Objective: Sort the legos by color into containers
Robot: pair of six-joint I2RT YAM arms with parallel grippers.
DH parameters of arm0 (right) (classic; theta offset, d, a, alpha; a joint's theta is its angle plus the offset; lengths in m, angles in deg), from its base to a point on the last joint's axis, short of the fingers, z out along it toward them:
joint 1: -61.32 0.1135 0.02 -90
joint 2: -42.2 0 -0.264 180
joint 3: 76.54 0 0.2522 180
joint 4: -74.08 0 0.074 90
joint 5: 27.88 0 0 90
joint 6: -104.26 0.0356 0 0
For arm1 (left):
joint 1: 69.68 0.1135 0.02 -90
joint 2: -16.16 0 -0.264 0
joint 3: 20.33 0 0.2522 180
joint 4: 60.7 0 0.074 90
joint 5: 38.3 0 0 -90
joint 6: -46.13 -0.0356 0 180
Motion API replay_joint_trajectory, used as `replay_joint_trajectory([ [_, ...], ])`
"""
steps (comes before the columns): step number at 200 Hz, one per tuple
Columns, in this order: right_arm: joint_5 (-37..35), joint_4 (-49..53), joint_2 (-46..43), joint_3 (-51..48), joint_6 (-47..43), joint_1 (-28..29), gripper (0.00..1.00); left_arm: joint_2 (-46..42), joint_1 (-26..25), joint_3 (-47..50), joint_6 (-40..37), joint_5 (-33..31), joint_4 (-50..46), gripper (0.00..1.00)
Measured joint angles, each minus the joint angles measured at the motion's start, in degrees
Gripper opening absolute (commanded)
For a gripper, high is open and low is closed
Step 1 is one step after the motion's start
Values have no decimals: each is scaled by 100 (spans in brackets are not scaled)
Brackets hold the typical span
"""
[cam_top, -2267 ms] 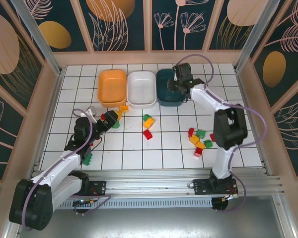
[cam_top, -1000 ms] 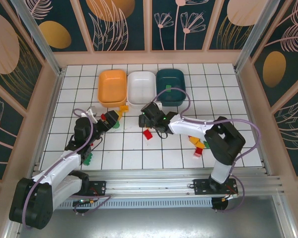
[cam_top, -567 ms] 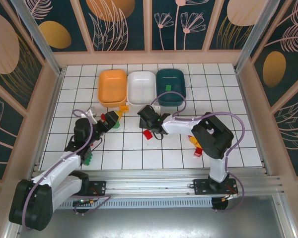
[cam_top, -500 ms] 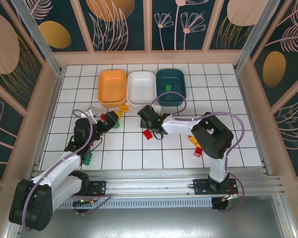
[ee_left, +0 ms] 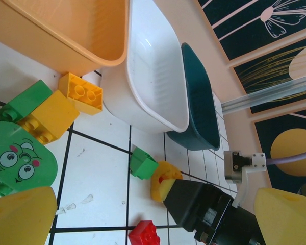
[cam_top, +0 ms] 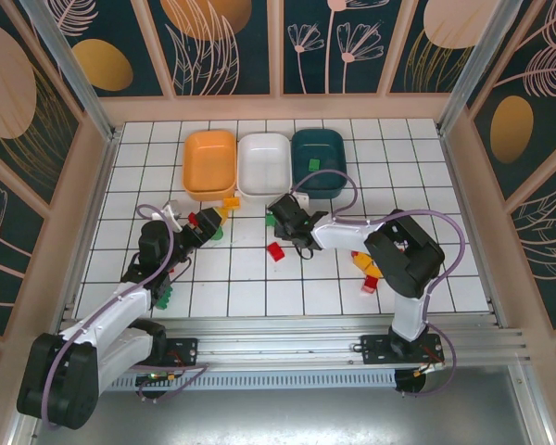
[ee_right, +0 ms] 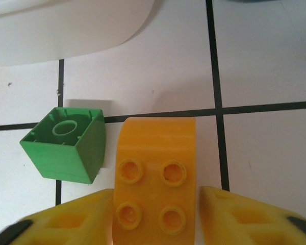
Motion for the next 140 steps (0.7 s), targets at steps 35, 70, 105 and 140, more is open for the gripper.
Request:
replay_joint_trajectory([
  [35,-2,-4,39,28,-190,-37,48,0,0,0,0,-2,-4,99],
  [70,-74,-55,66,44,-310,-55,28,0,0,-42,-7,-2,-87,99],
  [105,-249,0,-177,-9,-365,-24,27,94,0,-155,-22,-4,-125,99],
  [140,-363,37,-774,101,-627,-37,27,389,-2,-280,-61,87,-203,93],
])
